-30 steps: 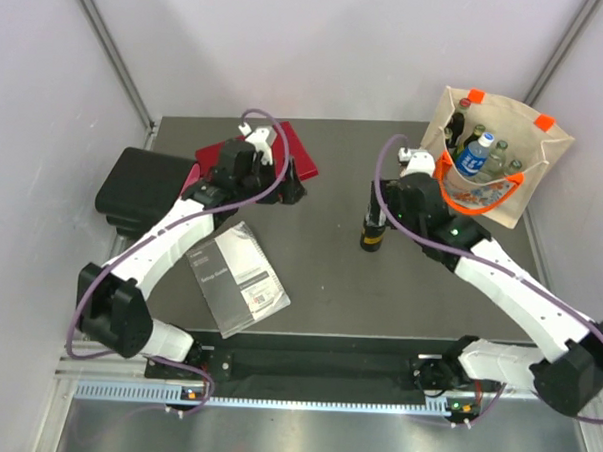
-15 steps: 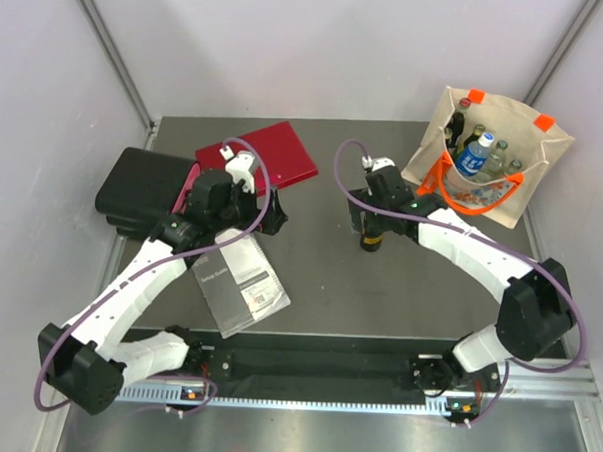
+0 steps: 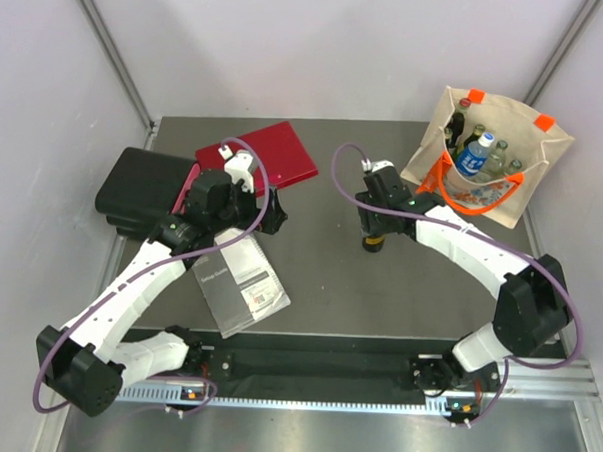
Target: Place the beverage into the canvas bag
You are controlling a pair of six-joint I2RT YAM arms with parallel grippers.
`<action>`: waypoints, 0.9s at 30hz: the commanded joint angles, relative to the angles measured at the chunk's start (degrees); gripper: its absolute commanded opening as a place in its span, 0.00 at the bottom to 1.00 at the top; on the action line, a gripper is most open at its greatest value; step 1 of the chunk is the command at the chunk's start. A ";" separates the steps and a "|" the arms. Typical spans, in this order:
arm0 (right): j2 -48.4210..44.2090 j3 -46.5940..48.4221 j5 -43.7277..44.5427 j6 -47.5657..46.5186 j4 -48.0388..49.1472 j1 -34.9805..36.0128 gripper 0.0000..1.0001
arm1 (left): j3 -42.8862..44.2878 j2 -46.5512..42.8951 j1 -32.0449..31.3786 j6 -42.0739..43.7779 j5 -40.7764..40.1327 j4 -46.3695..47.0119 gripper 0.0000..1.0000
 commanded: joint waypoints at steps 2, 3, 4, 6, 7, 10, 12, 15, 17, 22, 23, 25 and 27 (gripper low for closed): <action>-3.15 8.98 2.33 -1.05 0.47 -0.42 0.00 | -0.39 -0.89 -0.20 0.61 -0.33 2.63 0.99; -3.33 10.22 2.51 -1.14 -0.66 -0.42 0.00 | -0.39 -0.89 -0.20 0.61 -0.41 2.63 0.99; -3.33 11.53 2.60 -1.23 -1.37 -0.42 0.00 | -0.57 -0.89 -0.20 0.61 -0.76 2.63 0.99; -3.42 16.19 2.42 -1.93 -3.39 -0.59 0.00 | -0.48 -1.07 -0.20 0.61 -0.68 2.98 0.99; -3.33 17.95 2.25 -2.11 -3.92 -1.12 0.00 | -0.31 -0.89 -0.20 0.52 -0.33 2.90 0.99; -2.55 26.12 2.42 -3.42 -7.43 -3.39 0.00 | -0.22 -0.54 -0.20 0.52 0.46 2.81 0.99; -1.49 33.32 3.04 -4.21 -10.32 -5.16 0.00 | -0.22 -0.80 -0.20 0.43 0.55 2.81 0.99; -1.05 41.76 3.39 -5.35 -12.71 -8.76 0.00 | -0.22 -0.89 -0.11 0.43 0.38 3.16 0.99; -0.70 46.85 4.00 -5.62 -13.85 -12.10 0.00 | -0.04 -0.72 -0.02 0.43 0.38 3.07 0.99; -1.22 50.66 2.25 -5.71 -15.79 -22.89 0.00 | -0.30 -0.98 -0.02 0.43 0.29 3.07 0.99; -1.66 50.66 1.55 -5.63 -15.79 -24.49 0.00 | -0.30 -1.16 -0.02 0.43 0.37 2.99 0.99; -1.84 50.57 1.28 -5.80 -15.71 -28.52 0.00 | -0.22 -1.07 -0.02 0.43 0.38 2.99 0.99; -1.40 50.48 0.23 -6.41 -15.62 -30.91 0.00 | -0.30 -1.24 -0.02 0.43 0.20 3.07 0.99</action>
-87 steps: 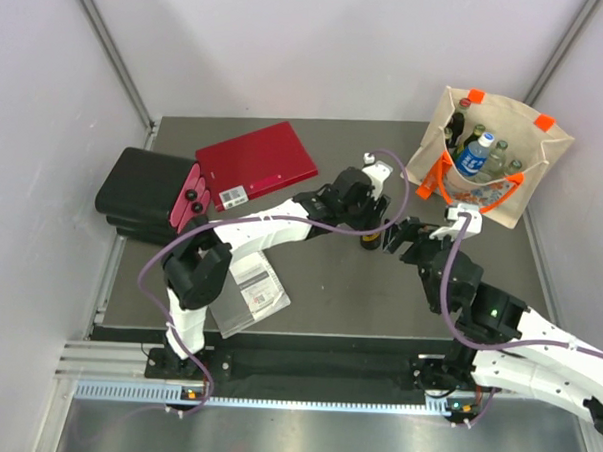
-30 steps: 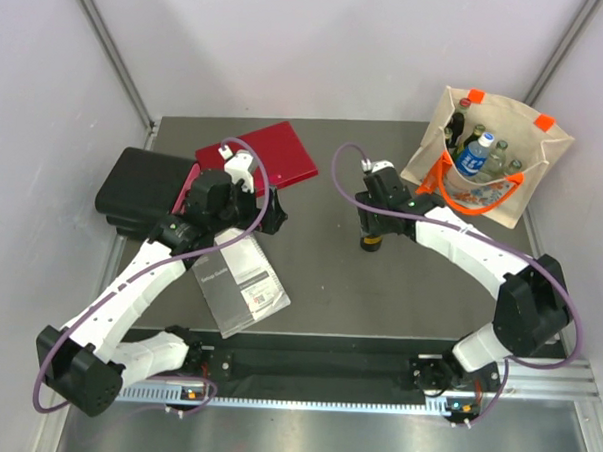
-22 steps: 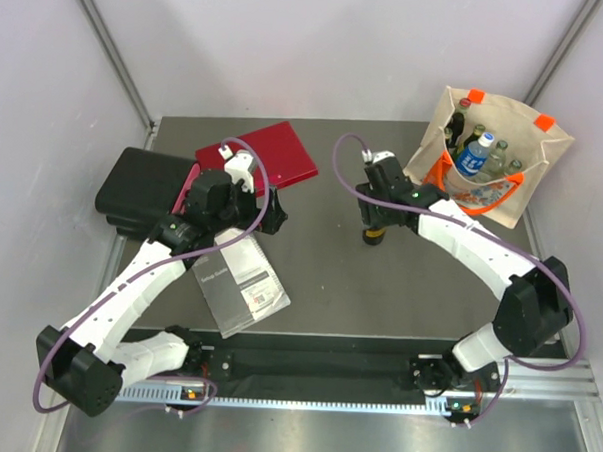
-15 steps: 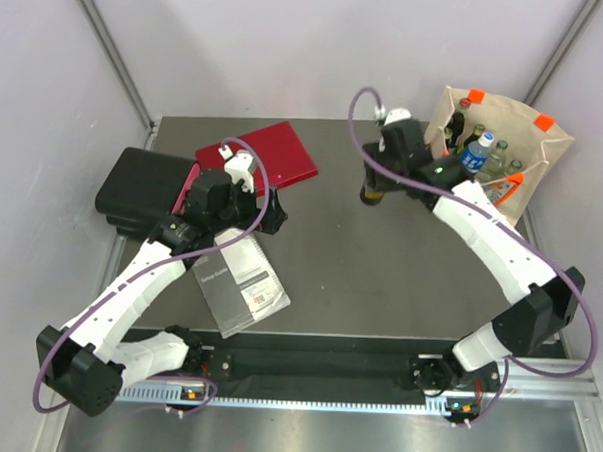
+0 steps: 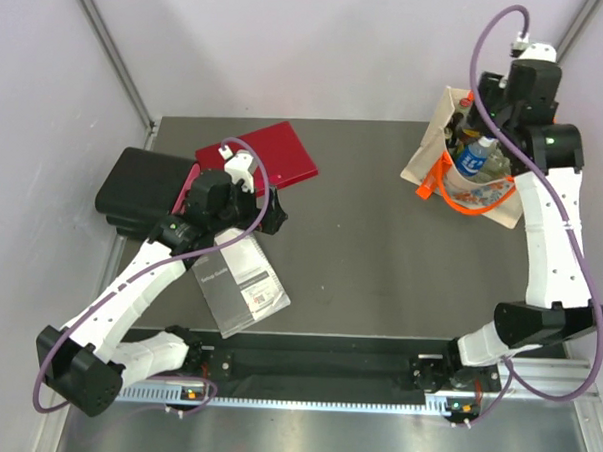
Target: Place the beverage into the canvas bag
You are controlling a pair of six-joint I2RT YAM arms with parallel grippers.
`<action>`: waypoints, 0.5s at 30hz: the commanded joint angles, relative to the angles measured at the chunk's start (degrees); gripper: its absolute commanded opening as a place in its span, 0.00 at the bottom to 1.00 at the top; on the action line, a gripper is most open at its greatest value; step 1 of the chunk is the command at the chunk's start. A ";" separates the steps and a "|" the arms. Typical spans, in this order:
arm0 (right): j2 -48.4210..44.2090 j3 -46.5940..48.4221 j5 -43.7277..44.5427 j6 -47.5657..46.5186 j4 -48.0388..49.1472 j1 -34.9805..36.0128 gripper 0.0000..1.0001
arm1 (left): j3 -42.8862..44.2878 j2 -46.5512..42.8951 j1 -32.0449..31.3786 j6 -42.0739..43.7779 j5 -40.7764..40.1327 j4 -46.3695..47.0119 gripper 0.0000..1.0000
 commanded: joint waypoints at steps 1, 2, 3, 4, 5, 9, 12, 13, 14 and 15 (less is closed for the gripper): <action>-1.01 2.49 -1.74 -1.52 1.78 -7.13 0.00 | -0.28 -1.33 0.11 0.43 0.00 2.97 0.99; -0.13 2.75 -2.18 -1.52 1.69 -8.02 0.00 | -0.37 -1.33 0.02 0.52 -0.17 2.96 0.99; 0.31 2.75 -1.92 -1.96 1.69 -8.20 0.00 | -0.37 -1.42 -0.07 0.52 -0.26 3.05 0.99; 1.44 2.75 -1.75 -1.96 1.61 -11.16 0.00 | -0.37 -1.33 0.02 0.52 -0.17 3.05 0.99; 1.98 2.84 -1.83 -2.31 1.43 -11.89 0.00 | -0.37 -1.25 0.11 0.52 -0.09 2.97 0.99; 4.62 2.84 -3.15 -3.19 3.01 -14.97 0.00 | -0.46 -1.42 0.11 0.52 0.09 2.96 0.99; 7.34 2.84 -6.57 -4.59 6.17 -17.08 0.00 | -0.37 -1.33 0.11 0.43 0.35 2.97 0.99; 9.26 3.10 -7.10 -4.95 6.52 -18.13 0.00 | -0.37 -1.33 0.02 0.34 0.35 3.05 0.99; 10.41 4.14 -7.37 -4.95 6.01 -18.66 0.00 | -0.37 -1.33 0.02 0.43 0.44 2.97 0.99; 11.55 4.76 -7.37 -4.77 5.22 -19.10 0.00 | -0.37 -1.42 0.11 0.43 0.27 2.96 0.99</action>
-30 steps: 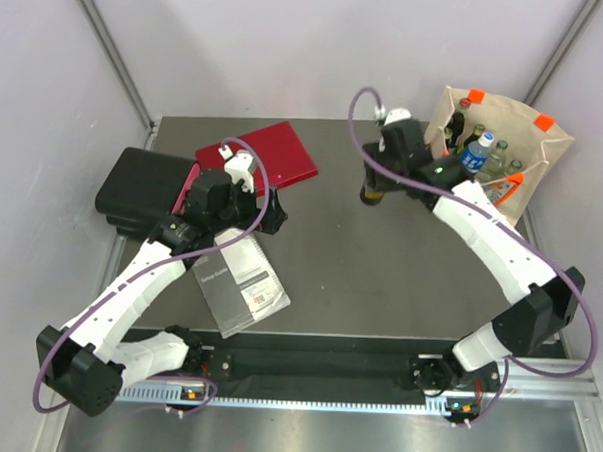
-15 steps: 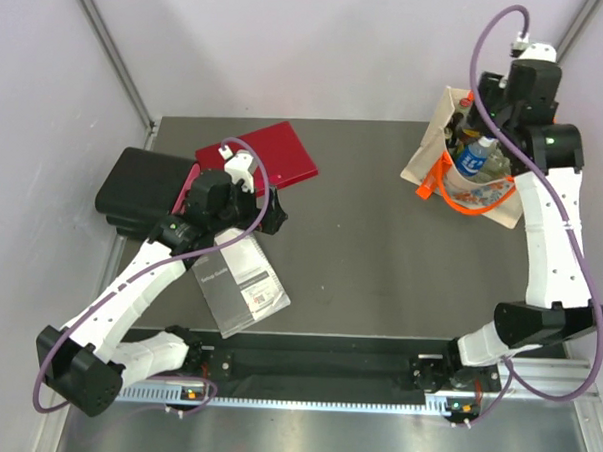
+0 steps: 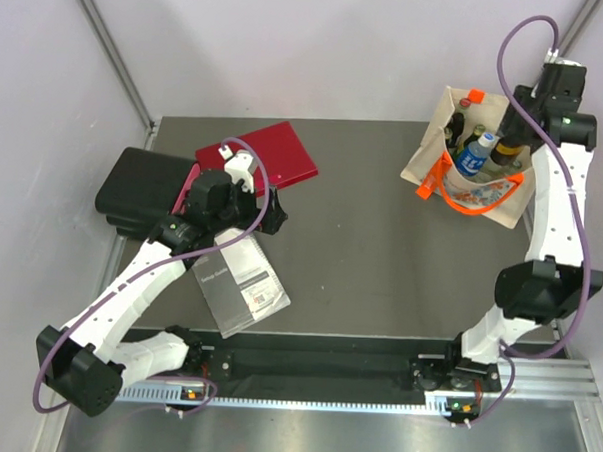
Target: Place the beverage into the canvas bag
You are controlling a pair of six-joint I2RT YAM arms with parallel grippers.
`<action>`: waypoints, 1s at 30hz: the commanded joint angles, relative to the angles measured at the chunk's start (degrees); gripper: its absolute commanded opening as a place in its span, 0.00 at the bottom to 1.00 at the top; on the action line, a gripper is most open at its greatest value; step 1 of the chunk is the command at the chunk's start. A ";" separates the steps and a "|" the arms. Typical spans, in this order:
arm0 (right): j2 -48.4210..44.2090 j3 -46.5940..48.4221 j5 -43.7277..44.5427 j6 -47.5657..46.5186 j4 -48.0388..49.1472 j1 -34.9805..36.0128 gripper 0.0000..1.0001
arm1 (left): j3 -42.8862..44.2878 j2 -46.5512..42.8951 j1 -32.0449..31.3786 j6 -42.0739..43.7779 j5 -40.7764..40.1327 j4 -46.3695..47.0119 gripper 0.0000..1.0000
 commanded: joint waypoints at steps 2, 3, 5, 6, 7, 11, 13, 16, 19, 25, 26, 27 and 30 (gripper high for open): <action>5.25 6.02 -2.54 -1.41 4.97 -3.35 0.00 | -0.46 -1.60 0.11 0.52 0.00 2.88 0.99; 5.78 6.02 -2.28 -1.41 4.17 -3.52 0.00 | -0.55 -1.68 0.02 0.60 -0.43 2.96 0.99; 6.49 5.94 -0.36 -1.41 2.33 -3.79 0.00 | -0.55 -1.86 0.02 0.61 -0.70 2.79 0.99; 6.75 6.20 0.09 -1.41 1.63 -3.70 0.00 | -0.46 -1.86 0.02 0.61 -0.61 2.88 0.99; 7.19 6.89 1.58 -1.32 -0.12 -3.79 0.00 | -0.46 -1.60 0.02 0.61 -0.53 2.79 0.99; 8.77 9.71 3.79 -1.23 -5.05 -3.79 0.00 | -0.46 -1.51 0.02 0.43 0.18 2.96 0.99; 8.78 10.33 4.14 -1.23 -6.46 -3.79 0.00 | -0.55 -1.42 0.02 0.43 0.09 2.97 0.98; 8.08 9.54 3.44 -1.23 -6.21 -3.79 0.00 | -0.46 -1.59 0.02 0.43 0.00 2.88 0.98; 8.16 9.28 3.70 -1.49 -6.29 -3.79 0.00 | -0.46 -1.60 0.02 0.52 0.00 2.96 0.99; 7.20 3.76 2.65 -2.37 -4.28 -3.88 0.00 | -0.63 -1.77 0.02 0.52 -0.17 2.88 0.98; 6.93 2.61 2.56 -2.55 -3.84 -3.88 0.00 | -0.55 -1.77 0.02 0.52 -0.17 2.96 0.99; 6.58 1.55 2.38 -2.64 -3.48 -3.96 0.00 | -0.55 -1.69 0.02 0.52 -0.17 2.96 0.98; 6.75 -0.13 2.90 -2.72 -4.00 -4.40 0.00 | -0.55 -1.68 0.02 0.43 -0.09 2.88 0.99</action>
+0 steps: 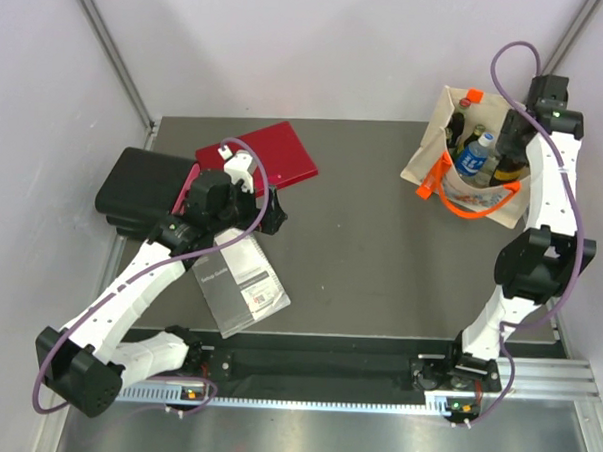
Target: Place the beverage into the canvas bag
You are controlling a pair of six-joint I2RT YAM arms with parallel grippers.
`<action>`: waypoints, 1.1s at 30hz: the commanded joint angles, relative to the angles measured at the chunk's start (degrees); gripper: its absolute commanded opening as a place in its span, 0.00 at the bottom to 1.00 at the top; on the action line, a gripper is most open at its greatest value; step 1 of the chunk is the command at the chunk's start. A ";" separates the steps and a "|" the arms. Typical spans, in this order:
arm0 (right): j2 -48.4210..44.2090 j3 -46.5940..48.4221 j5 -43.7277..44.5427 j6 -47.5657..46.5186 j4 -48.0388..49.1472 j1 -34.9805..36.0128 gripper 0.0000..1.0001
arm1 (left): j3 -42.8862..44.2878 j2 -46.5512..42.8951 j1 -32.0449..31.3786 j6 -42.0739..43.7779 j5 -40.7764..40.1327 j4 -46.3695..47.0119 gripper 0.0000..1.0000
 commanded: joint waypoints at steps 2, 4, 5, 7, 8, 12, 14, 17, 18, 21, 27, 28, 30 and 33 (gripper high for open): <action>-3.28 -0.76 3.17 -1.37 0.65 -1.17 0.00 | -0.44 -1.31 -0.07 0.43 -0.15 2.88 0.98; -3.45 -0.15 3.70 -1.37 -0.32 -1.26 0.00 | -0.53 -1.40 0.02 0.43 -0.15 2.88 0.98; -3.54 0.03 3.97 -1.37 -0.41 -1.35 0.00 | -0.53 -1.40 0.02 0.43 -0.24 2.88 0.98; -3.80 0.64 3.53 -1.11 -0.33 -1.35 0.00 | -0.53 -1.49 0.11 0.43 -0.15 2.88 0.98; -3.72 0.82 3.09 -1.11 -0.32 -1.35 0.00 | -0.44 -1.49 0.11 0.43 -0.15 2.88 0.98; -3.98 -0.57 -0.59 -0.14 2.47 -1.26 0.00 | -0.52 -1.49 0.02 0.43 -0.06 2.88 0.98; -4.07 -1.64 -1.31 0.65 3.19 -1.35 0.00 | -0.52 -1.57 0.02 0.43 -0.24 2.88 0.98; -3.28 -2.52 0.80 1.27 2.05 -1.43 0.00 | -0.53 -1.66 0.02 0.43 -0.33 2.88 0.98; -2.84 -2.43 1.94 1.18 0.66 -1.43 0.00 | -0.61 -1.66 0.02 0.43 -0.33 2.88 0.98; -2.49 -0.95 5.10 1.18 -3.12 -1.52 0.00 | -0.53 -1.66 0.02 0.43 -0.33 2.88 0.98; -4.24 -1.02 1.38 0.48 0.01 -1.43 0.00 | -0.52 -1.31 0.11 0.34 0.29 3.05 0.98; -4.42 -1.37 -0.58 0.47 0.81 -1.52 0.00 | -0.44 -1.31 0.11 0.34 0.29 3.05 0.98; -3.98 -2.86 -3.14 1.35 2.65 -1.52 0.00 | -0.44 -1.49 0.02 0.34 0.20 2.97 0.98; -2.31 -4.45 -5.60 1.79 3.71 -1.43 0.00 | -0.53 -1.75 0.11 0.43 -0.24 2.96 0.98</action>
